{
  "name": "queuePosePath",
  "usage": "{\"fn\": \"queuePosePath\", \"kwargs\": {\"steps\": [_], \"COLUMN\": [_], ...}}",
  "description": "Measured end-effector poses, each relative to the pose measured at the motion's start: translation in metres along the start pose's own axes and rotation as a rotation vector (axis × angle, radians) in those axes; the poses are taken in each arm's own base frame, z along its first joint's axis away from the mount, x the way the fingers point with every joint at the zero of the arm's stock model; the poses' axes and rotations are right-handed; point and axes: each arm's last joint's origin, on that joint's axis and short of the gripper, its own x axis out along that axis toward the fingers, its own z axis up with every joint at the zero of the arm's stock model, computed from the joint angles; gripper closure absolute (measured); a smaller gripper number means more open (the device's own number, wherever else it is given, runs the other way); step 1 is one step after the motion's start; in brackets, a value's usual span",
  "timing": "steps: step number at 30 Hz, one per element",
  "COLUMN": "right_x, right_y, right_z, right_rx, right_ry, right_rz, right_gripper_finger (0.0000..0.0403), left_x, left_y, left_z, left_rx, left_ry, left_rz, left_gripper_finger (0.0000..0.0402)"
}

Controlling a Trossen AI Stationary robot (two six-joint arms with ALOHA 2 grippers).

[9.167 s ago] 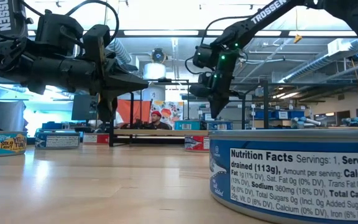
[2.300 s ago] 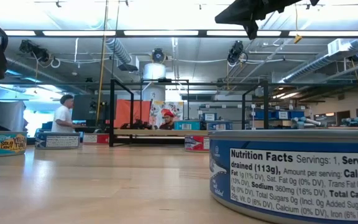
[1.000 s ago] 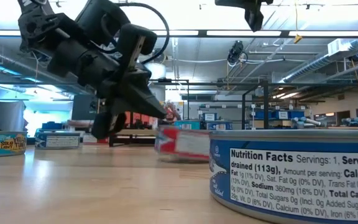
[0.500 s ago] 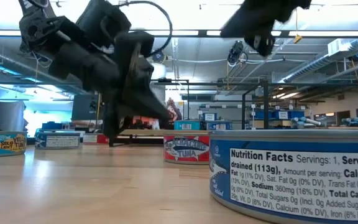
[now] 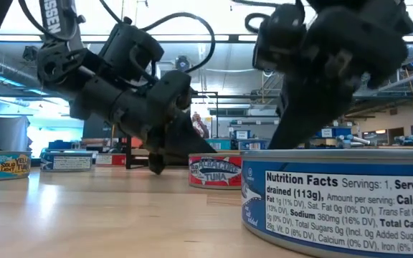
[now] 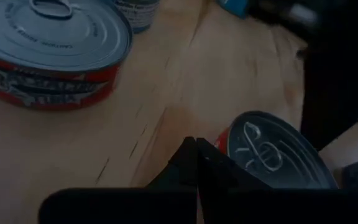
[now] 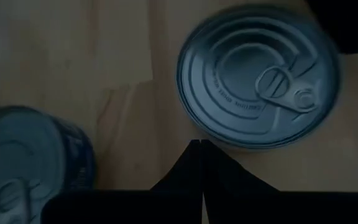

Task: Stack canned seafood by type on shelf
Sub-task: Put the red tuna can on the shelf

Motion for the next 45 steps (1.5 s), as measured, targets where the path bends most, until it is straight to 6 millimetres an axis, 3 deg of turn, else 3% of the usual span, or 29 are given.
{"fn": "queuePosePath", "kwargs": {"steps": [7,11,19,28,45], "right_x": [0.017,0.017,0.007,-0.019,-0.025], "right_y": [0.001,-0.002,-0.008,-0.006,-0.008], "right_z": [-0.001,0.004,0.015,0.031,0.05], "right_rx": [-0.017,-0.003,0.091,0.215,0.464], "right_ry": [0.027,0.002,-0.038,-0.14,-0.217], "right_rz": [-0.002,-0.016,-0.019,0.015,0.027], "right_gripper_finger": [0.0397,0.0398,0.0398,0.0397,0.0397], "left_x": [0.002,0.002,0.002,0.001,0.001], "left_y": [0.0,0.0,-0.006,-0.008,-0.011], "left_z": [-0.002,-0.003,-0.007,-0.008,-0.009], "left_rx": [0.0,0.0,0.006,0.016,0.04], "left_ry": [-0.016,-0.013,-0.01,-0.002,0.034], "left_rz": [-0.008,-0.014,-0.02,-0.028,-0.107], "left_gripper_finger": [0.0401,0.0401,0.0401,0.0401,0.0401]}}
